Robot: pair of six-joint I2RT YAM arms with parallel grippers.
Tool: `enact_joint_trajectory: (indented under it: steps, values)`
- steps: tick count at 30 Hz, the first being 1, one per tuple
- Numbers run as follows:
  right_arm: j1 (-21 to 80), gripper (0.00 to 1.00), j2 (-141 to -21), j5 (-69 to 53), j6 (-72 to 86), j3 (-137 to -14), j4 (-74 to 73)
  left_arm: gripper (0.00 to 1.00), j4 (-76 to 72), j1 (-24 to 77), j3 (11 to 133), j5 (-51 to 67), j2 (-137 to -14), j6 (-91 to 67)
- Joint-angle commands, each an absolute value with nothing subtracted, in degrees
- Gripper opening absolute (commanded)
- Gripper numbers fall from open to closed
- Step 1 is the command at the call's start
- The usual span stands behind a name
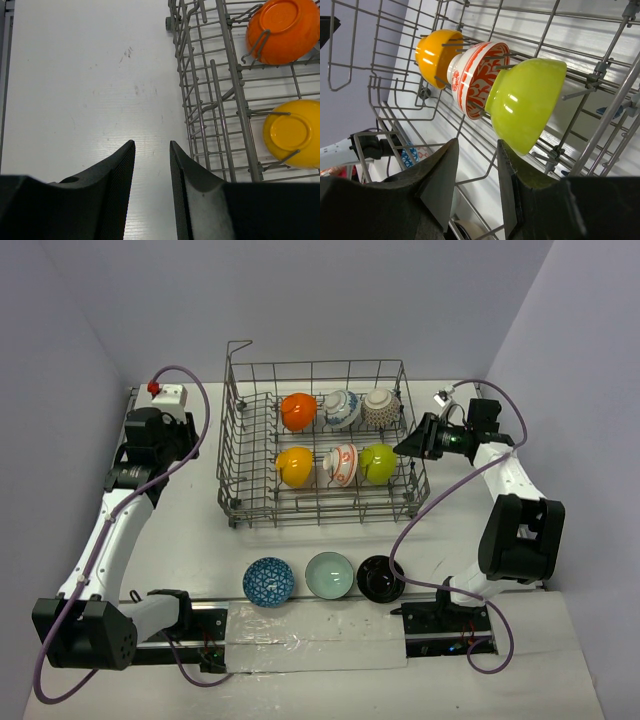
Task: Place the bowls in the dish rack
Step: Insert the bowl into the dish rack, then pick up the bowl from the corner of the board.
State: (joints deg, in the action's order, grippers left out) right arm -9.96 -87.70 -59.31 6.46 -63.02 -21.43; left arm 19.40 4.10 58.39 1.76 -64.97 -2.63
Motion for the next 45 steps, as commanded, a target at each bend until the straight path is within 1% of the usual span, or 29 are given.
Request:
enact_joint_trajectory:
  steps: [1,6,11,17,20,26,29,32,34,40,45]
  values:
    - [-10.4,0.45,-87.5,-59.0,4.8,-66.1,-22.5,0.4,18.5,3.8,58.5,3.2,-63.4,-2.6]
    - [-10.4,0.44,-87.7,-60.0,2.9,-68.4,-25.6,0.4,18.8,3.8,58.9,3.2,-63.7,-2.5]
    - [-10.3,0.45,-86.8,-62.1,-3.7,-73.0,-32.3,0.39,20.0,3.8,60.3,3.3,-64.1,-1.8]
    - [-10.2,0.45,-83.5,-61.6,-11.4,-76.7,-40.2,0.39,22.9,3.8,62.0,3.2,-63.4,1.8]
    - [-10.0,0.45,-81.2,-61.9,-16.4,-76.6,-43.8,0.39,24.9,3.8,62.4,4.5,-61.8,2.9]
    - [-8.7,0.45,-74.5,-62.2,-26.2,-72.5,-47.3,0.39,28.2,3.8,62.2,6.2,-56.9,5.4]
    - [-5.3,0.46,-70.8,-60.5,-30.8,-71.9,-50.0,0.38,29.7,3.8,62.1,3.6,-56.4,4.9]
    - [-0.3,0.46,-67.3,-56.3,-32.5,-71.6,-50.6,0.37,30.7,3.7,61.5,1.6,-55.7,4.0]
    - [5.2,0.47,-65.3,-54.6,-33.1,-71.2,-50.7,0.38,30.5,3.6,60.6,1.8,-54.5,3.5]
    - [15.2,0.46,-67.1,-53.1,-37.6,-72.0,-56.3,0.38,29.8,3.2,59.2,-2.1,-55.0,2.0]
    - [27.4,0.44,-67.4,-47.3,-39.5,-70.5,-57.9,0.38,28.6,1.5,57.9,-3.7,-56.0,1.4]
